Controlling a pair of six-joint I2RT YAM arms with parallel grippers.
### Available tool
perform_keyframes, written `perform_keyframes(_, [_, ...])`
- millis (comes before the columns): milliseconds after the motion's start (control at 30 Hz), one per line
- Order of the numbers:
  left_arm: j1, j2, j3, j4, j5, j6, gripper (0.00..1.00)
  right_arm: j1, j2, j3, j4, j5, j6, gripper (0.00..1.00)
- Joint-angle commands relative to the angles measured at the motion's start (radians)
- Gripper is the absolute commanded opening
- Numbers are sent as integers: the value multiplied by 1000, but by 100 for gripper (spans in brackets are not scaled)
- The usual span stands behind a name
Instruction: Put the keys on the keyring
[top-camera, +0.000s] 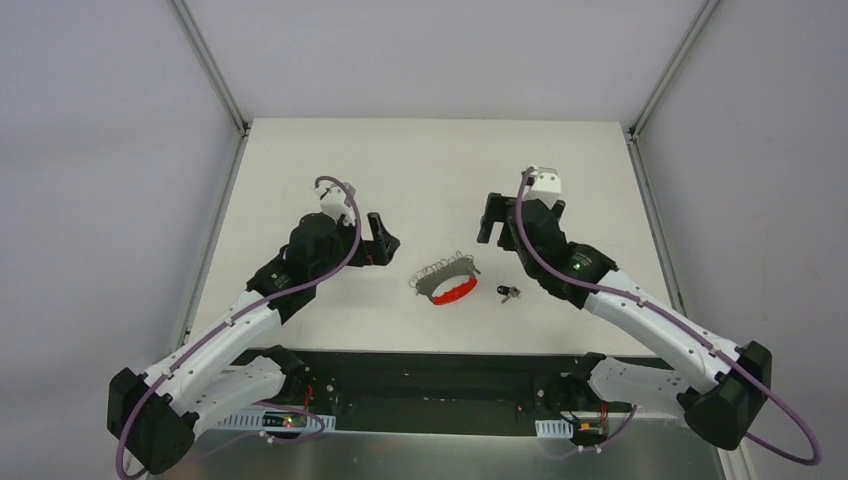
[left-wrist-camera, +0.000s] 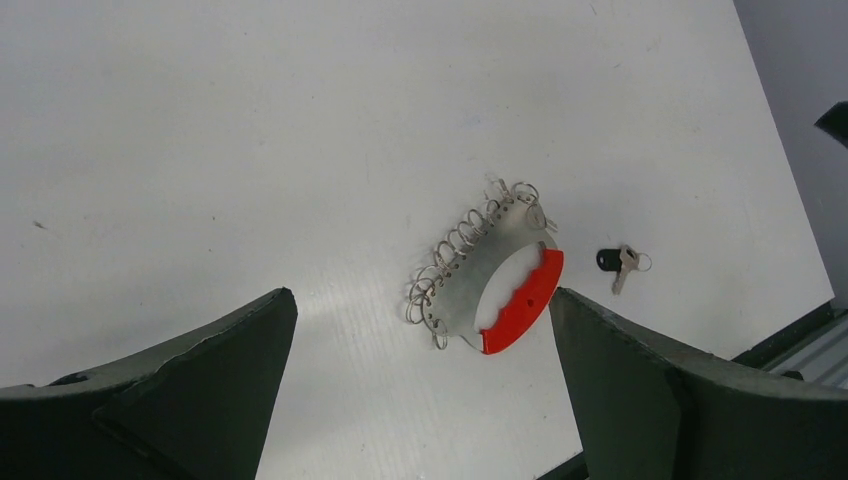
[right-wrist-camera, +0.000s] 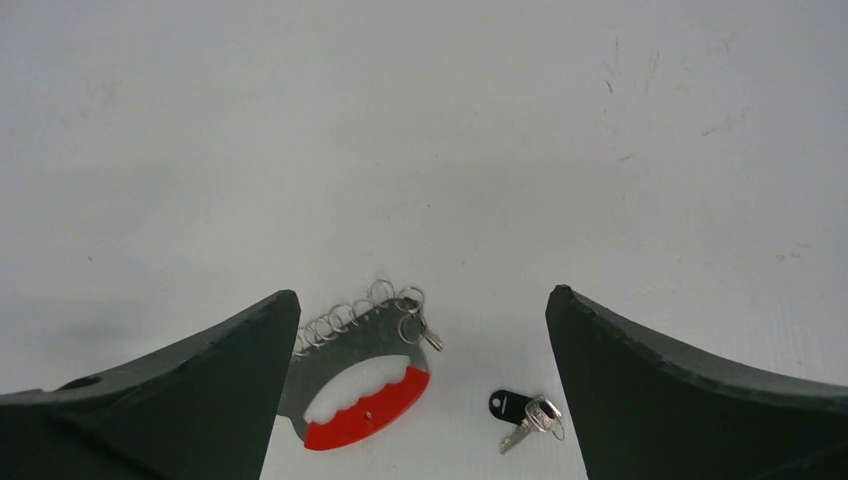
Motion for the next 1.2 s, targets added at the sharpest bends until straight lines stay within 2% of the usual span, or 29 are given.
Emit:
perform_keyframes(0, [-10,57,35,5,46,7,99,1,71,51,-139,-25,16,98])
perform_keyframes(133, [-11,97,34,7,44,21,99,1,113,30,-153,-86,39,93])
perform_keyframes(400, [-11,102,-22,9,-33,-5,98,5,161,-34,-32,-404,25,76])
perform_keyframes(500, [-10,109,-46,10,-61,-20,98,12,215,-17,-26,-469,58,72])
perform_keyframes(867, [-9,49,-121,9,-161,-19,98,107,416,32,59,-482,181,61])
perform_keyframes(1167, [-8,9,-158,-2,-193,5,99,165,522,95,56,-479,216,58])
